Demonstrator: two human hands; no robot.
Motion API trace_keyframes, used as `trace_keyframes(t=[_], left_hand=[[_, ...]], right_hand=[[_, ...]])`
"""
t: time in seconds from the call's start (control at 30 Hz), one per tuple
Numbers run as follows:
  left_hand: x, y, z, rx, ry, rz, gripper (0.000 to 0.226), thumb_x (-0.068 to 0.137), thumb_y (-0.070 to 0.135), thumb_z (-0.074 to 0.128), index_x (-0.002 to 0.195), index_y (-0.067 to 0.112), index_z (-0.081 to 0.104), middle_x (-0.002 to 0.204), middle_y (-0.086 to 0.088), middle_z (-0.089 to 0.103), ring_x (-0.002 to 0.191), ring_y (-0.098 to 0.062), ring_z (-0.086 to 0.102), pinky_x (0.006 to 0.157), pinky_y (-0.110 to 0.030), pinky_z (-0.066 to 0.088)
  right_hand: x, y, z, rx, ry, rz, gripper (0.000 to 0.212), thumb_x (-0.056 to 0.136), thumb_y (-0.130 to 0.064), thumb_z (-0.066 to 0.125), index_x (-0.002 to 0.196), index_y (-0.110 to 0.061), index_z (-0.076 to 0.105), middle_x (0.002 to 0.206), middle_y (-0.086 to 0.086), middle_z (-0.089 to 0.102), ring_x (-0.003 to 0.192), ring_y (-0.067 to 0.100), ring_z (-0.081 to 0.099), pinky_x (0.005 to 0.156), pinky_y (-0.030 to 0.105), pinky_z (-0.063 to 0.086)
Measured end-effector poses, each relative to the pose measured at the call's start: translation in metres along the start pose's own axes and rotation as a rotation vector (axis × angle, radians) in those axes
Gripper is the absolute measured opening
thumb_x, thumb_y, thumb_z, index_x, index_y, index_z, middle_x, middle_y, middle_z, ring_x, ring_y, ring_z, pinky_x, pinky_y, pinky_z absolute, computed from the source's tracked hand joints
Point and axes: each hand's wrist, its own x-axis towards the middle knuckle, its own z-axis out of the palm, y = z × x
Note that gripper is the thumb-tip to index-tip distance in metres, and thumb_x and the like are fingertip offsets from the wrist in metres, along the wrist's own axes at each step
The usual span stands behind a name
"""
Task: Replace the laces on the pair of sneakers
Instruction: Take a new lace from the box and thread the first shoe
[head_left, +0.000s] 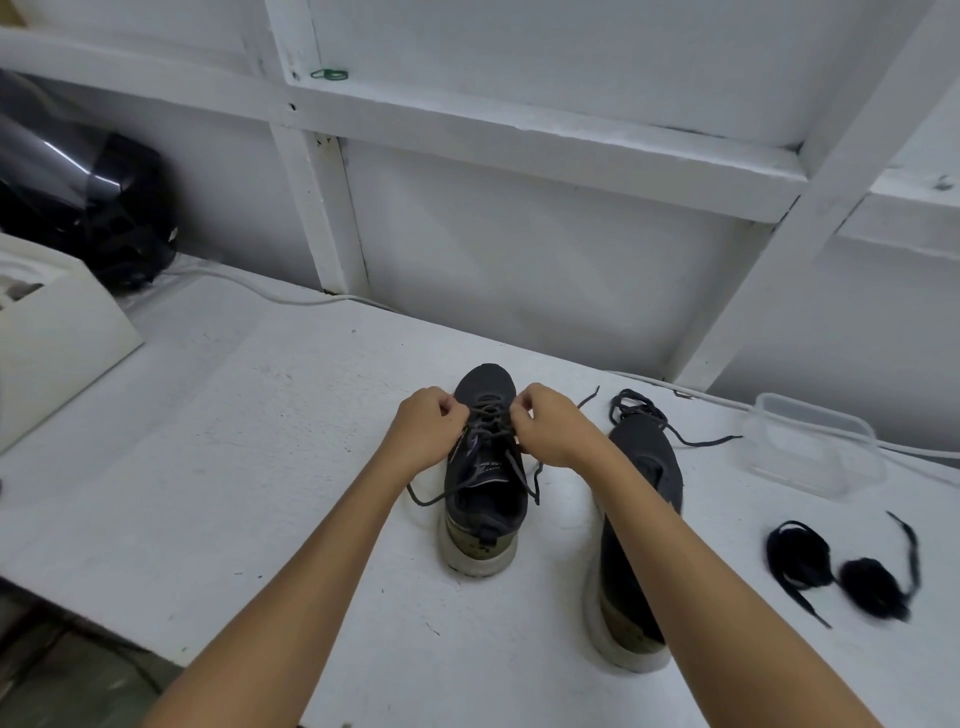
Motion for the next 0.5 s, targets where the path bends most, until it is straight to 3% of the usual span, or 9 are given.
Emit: trace_keyframes(t=[0.13,0.2,0.3,0.37,0.5], left_hand=[[-0.002,0.005,-0.004,0.015,0.042,0.104,0.005,0.095,0.021,0.06,0.099,0.019,0.063,0.099,0.005,0.065,0.088,-0.004,0.06,0.069,-0.011,0.041],[-0.002,0.007,-0.007,0.055,0.046,0.181,0.004,0.092,0.023,0.066,0.096,0.024,0.065,0.098,0.008,0.061,0.086,-0.002,0.058,0.072,-0.013,0.043],[-0.002,0.01,-0.01,0.162,-0.015,0.244,0.003,0.089,0.028,0.071,0.09,0.029,0.073,0.093,0.008,0.061,0.084,-0.005,0.059,0.073,-0.021,0.046],[-0.003,0.01,-0.011,0.186,-0.068,0.225,0.007,0.087,0.03,0.074,0.093,0.028,0.078,0.088,0.012,0.063,0.08,-0.003,0.059,0.068,-0.014,0.042],[-0.005,0.008,-0.01,0.178,-0.07,0.137,0.007,0.088,0.027,0.074,0.092,0.025,0.079,0.086,0.011,0.07,0.077,-0.001,0.06,0.062,-0.009,0.038]], right_hand=[[0.003,-0.007,-0.002,0.013,0.088,-0.068,0.012,0.101,-0.026,0.056,0.105,-0.016,0.061,0.11,0.0,0.064,0.094,0.019,0.064,0.073,0.027,0.045],[0.002,-0.011,-0.007,-0.024,0.112,-0.114,0.012,0.097,-0.028,0.063,0.102,-0.017,0.067,0.105,-0.003,0.065,0.095,0.016,0.061,0.077,0.024,0.042],[0.0,-0.016,-0.011,-0.068,0.002,-0.107,0.009,0.093,-0.03,0.069,0.091,-0.022,0.072,0.095,-0.004,0.07,0.074,0.012,0.066,0.067,0.023,0.05],[0.0,-0.017,-0.011,-0.039,-0.049,-0.054,0.008,0.093,-0.028,0.07,0.09,-0.022,0.074,0.094,-0.001,0.074,0.067,0.014,0.07,0.065,0.028,0.059],[0.005,-0.018,-0.007,-0.001,-0.051,0.014,0.009,0.095,-0.02,0.068,0.088,-0.019,0.074,0.093,0.004,0.074,0.07,0.018,0.074,0.073,0.03,0.062]])
